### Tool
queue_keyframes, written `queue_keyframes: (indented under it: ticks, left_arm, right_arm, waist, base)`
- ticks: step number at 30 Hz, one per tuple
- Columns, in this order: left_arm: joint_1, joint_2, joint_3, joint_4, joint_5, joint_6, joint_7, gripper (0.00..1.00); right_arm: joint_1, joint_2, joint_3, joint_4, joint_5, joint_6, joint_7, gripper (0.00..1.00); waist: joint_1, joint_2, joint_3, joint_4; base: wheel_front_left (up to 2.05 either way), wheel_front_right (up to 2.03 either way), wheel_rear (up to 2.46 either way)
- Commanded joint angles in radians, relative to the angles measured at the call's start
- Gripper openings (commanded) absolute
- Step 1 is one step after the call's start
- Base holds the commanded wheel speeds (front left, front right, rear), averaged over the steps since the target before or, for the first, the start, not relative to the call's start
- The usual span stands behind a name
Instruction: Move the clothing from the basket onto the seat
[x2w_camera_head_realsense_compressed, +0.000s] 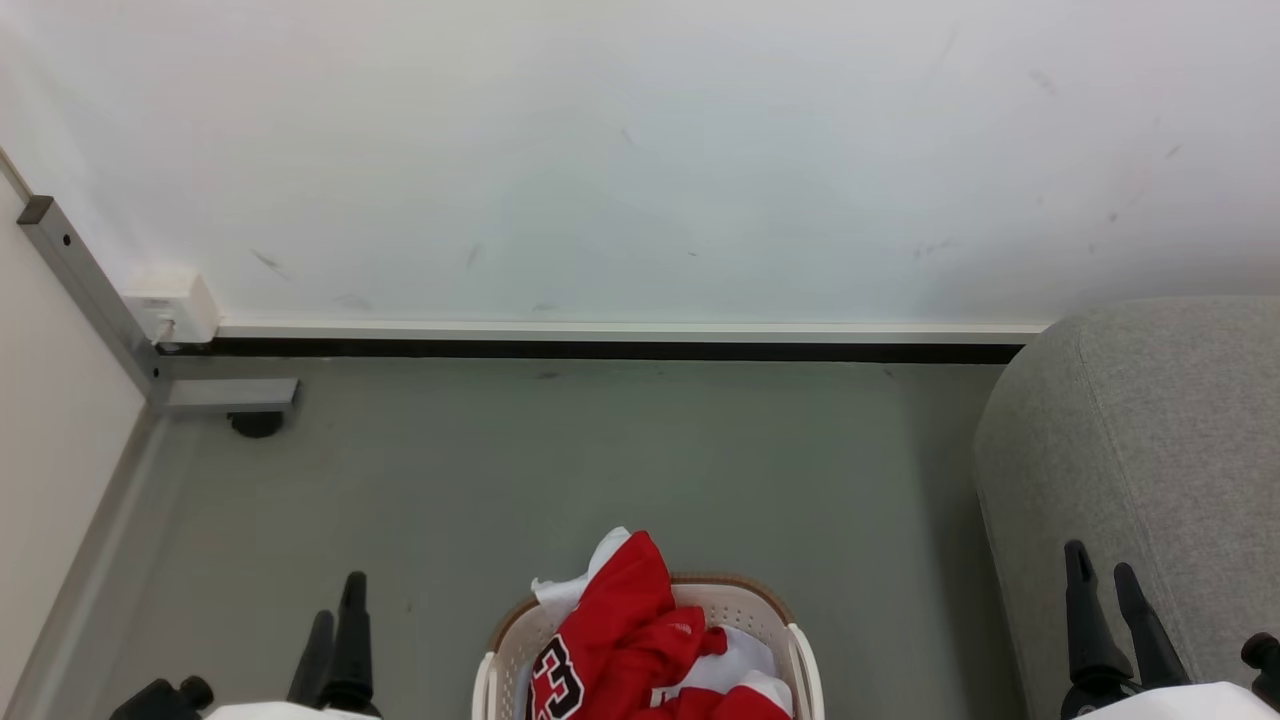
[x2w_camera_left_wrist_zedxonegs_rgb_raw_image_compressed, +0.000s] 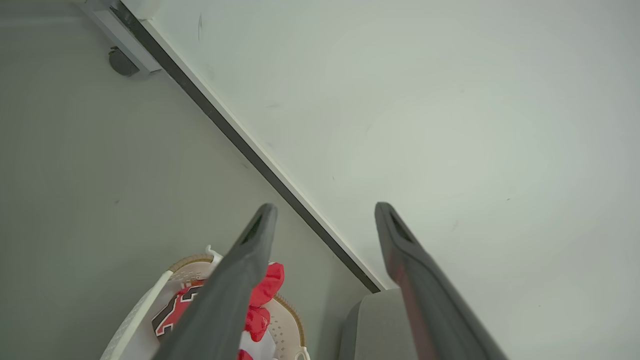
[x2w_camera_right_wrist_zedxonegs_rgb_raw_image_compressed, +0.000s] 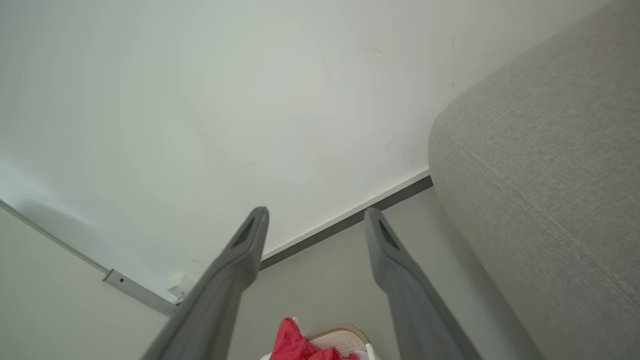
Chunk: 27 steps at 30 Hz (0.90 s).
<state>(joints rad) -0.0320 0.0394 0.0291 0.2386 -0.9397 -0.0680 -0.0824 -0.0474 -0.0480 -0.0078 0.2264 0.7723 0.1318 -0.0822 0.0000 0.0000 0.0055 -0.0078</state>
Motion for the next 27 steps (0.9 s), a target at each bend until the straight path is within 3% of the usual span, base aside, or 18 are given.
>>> queue_keyframes:
  ticks: [1,27]
  left_arm:
    - [-0.002,0.009,-0.002,-0.015,0.036,0.004,-0.011,1.0]
    - [0.016,0.012,-0.038,-0.03,0.315,0.021,-0.083,1.0]
  right_arm:
    - [-0.001,-0.009,0.003,-0.017,-0.04,-0.001,-0.011,1.0]
    - [0.011,-0.01,0.034,-0.031,-0.344,-0.001,-0.084,1.0]
  waist:
    - [0.0,0.0,0.0,0.0]
    - [0.0,0.0,0.004,-0.005]
  base:
    - [0.0,0.0,0.0]
    - [0.0,0.0,0.0]
